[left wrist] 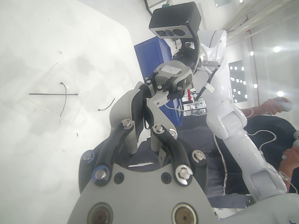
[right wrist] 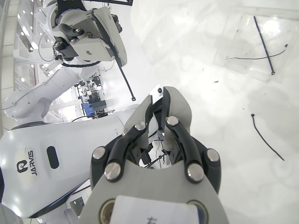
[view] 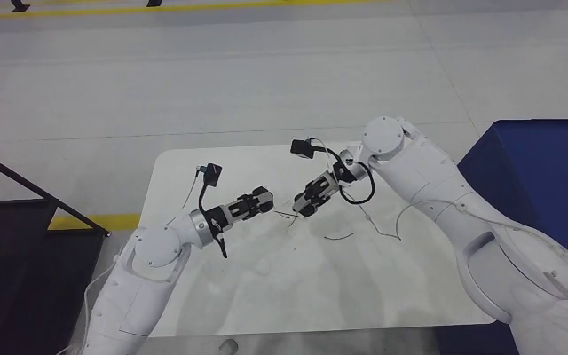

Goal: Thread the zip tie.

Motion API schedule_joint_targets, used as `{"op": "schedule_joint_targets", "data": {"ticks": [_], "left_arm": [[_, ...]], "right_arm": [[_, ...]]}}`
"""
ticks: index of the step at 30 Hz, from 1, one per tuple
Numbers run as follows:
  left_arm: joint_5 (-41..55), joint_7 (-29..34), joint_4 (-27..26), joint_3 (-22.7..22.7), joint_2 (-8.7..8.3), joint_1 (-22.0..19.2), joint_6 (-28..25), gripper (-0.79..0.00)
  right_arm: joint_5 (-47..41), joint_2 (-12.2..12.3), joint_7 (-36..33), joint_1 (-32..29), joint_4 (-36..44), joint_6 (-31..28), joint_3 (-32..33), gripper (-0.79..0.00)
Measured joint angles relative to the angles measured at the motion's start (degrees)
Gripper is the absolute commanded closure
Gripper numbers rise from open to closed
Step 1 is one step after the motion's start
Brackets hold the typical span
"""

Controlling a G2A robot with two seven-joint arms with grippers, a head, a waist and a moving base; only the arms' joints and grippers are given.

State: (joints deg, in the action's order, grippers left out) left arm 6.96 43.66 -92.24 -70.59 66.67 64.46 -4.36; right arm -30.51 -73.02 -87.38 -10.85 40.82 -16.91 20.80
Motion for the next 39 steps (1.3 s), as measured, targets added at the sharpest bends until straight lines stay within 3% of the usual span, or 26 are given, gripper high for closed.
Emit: {"op": "schedule_joint_targets", "data": {"ticks": [4, 11, 13, 16, 22, 31, 32, 33, 34, 35, 39], "left_arm": [[-0.35, 3.48, 1.02, -0.92, -0.42, -0.35, 0.64, 0.000], [0.21, 2.51, 1.18, -1.31, -0.37, -0.06, 1.27, 0.000], [1.87, -1.19, 1.70, -2.66, -0.35, -0.24, 6.10, 0.000], [2.99, -5.89, -0.69, -3.07, -0.22, -1.35, 19.80, 0.000], [-2.11, -4.11, -7.70, -2.09, -0.86, -1.65, 39.16, 0.000], [0.02, -1.99, -7.82, -1.88, -0.88, -1.73, 40.03, 0.000], [-0.22, -1.67, -7.70, -1.63, -0.93, -1.69, 40.62, 0.000], [-0.79, -1.67, -7.73, -1.39, -1.01, -1.80, 41.88, 0.000], [-1.78, -2.24, -8.42, -1.07, -1.07, -2.08, 44.63, 0.000], [-2.07, -2.67, -9.27, -0.79, -1.09, -2.23, 47.05, 0.000], [-2.21, -1.81, -12.77, 0.13, -1.29, -2.93, 55.73, 0.000]], "right_arm": [[-0.01, 0.01, -0.06, 0.00, -0.04, 0.07, 0.01, -0.785], [-0.03, 0.02, 0.00, -0.28, 0.37, 0.05, 0.00, -0.785], [0.78, 0.16, 0.45, -0.97, 2.52, 0.32, 0.20, -0.785], [4.06, 0.79, 3.78, -1.36, 5.38, -0.07, 0.90, -0.785], [10.31, 3.19, 9.12, -3.48, 11.75, -0.44, 3.44, -0.785], [9.98, 3.65, 10.18, -4.21, 12.97, 0.15, 4.26, -0.785], [10.21, 3.71, 10.47, -4.60, 13.72, -0.49, 4.34, -0.748], [10.76, 3.83, 10.48, -5.00, 14.70, -1.44, 4.44, -0.656], [11.99, 4.09, 10.19, -5.30, 15.74, -2.30, 4.63, -0.372], [13.18, 4.31, 10.16, -5.42, 16.33, -2.42, 4.76, -0.314], [16.24, 5.05, 10.48, -6.26, 18.80, -1.29, 5.61, -0.225]]}}
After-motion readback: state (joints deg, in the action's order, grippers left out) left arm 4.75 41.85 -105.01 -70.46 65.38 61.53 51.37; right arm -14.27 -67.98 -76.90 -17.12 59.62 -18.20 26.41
